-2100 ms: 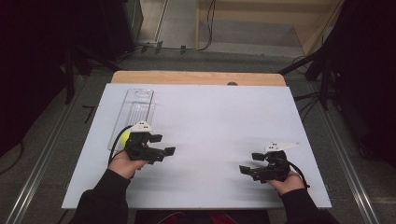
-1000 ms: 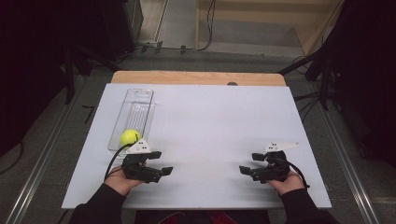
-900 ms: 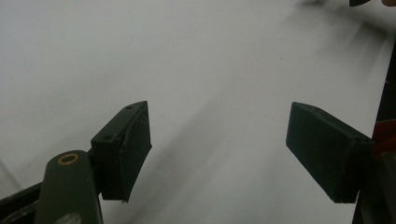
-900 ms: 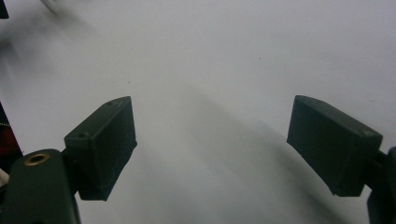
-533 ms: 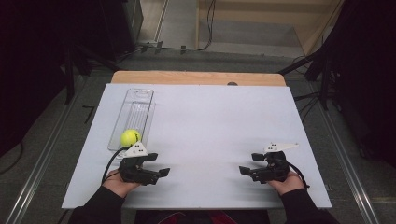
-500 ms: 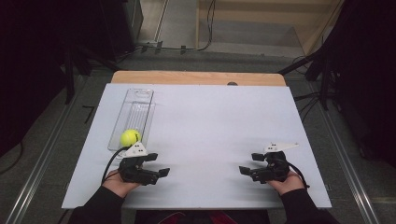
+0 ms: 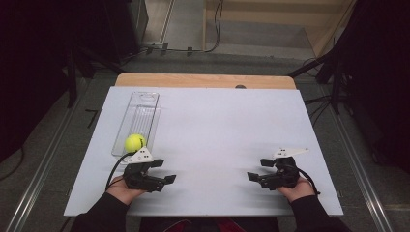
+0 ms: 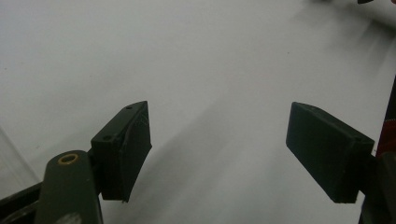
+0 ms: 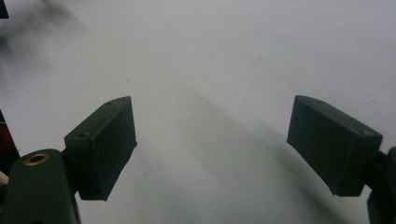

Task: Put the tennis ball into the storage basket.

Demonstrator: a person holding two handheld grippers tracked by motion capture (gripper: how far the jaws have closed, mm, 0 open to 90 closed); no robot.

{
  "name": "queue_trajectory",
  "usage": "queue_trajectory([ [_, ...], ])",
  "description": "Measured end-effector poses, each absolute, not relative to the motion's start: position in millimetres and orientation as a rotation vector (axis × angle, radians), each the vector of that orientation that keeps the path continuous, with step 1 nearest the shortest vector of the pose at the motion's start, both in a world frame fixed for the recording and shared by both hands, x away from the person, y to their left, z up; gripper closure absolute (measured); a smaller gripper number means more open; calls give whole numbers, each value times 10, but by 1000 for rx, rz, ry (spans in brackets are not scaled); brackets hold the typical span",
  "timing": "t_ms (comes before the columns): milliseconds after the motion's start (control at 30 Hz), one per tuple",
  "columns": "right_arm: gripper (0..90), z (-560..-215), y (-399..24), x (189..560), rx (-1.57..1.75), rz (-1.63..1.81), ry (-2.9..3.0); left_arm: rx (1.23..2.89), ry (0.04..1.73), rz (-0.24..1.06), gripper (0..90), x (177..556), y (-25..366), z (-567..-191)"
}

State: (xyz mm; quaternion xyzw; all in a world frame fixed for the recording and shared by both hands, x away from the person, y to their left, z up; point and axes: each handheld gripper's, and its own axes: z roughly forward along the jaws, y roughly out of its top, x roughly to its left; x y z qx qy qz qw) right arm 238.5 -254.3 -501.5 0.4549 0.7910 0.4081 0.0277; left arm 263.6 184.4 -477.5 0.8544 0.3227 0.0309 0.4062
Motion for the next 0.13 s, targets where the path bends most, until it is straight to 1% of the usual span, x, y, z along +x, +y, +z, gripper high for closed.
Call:
queue_trajectory([
  [133, 137, -5019, -2536, 2383, 1403, 1268, 2448, 2156, 815, 78, 226, 2637, 1844, -4774],
])
